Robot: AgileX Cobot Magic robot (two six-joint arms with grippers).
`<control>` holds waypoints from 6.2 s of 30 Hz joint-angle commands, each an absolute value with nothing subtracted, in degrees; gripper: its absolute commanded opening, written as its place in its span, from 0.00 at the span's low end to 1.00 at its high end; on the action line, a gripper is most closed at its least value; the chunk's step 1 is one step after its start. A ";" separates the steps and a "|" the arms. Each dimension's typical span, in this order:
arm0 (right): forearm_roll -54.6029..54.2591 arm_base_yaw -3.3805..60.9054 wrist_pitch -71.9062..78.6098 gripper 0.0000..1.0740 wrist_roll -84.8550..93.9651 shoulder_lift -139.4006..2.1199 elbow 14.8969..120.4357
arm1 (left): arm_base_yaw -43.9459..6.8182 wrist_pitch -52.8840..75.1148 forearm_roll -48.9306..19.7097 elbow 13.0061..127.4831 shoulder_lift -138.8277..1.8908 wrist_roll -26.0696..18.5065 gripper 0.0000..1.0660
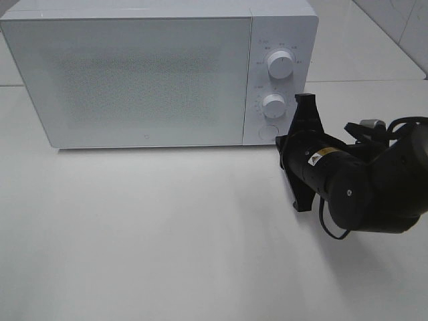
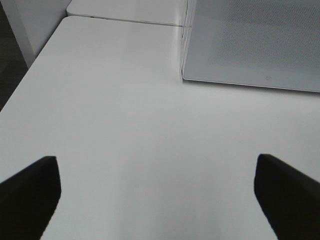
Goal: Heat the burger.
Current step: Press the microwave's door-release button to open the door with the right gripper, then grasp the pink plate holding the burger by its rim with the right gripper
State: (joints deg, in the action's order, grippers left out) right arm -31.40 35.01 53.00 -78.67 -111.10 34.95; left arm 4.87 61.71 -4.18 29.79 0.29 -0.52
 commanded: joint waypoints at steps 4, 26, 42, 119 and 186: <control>-30.65 33.98 52.14 0.00 -79.18 -113.10 38.27 | 5.10 61.25 -4.30 29.68 0.52 -0.34 0.92; -38.45 33.98 52.31 0.00 -77.01 -121.81 48.41 | 5.10 61.25 -4.30 29.68 0.52 -0.34 0.92; -40.39 33.98 56.09 0.00 -74.26 -123.42 50.99 | 5.10 61.25 -4.30 29.68 0.52 -0.34 0.92; -33.63 33.52 35.52 0.00 -59.19 -112.99 43.43 | 5.10 61.25 -4.30 29.68 0.52 -0.34 0.92; 4.24 34.38 -12.03 0.52 76.89 -98.72 57.41 | 5.10 61.25 -4.30 29.68 0.52 -0.34 0.92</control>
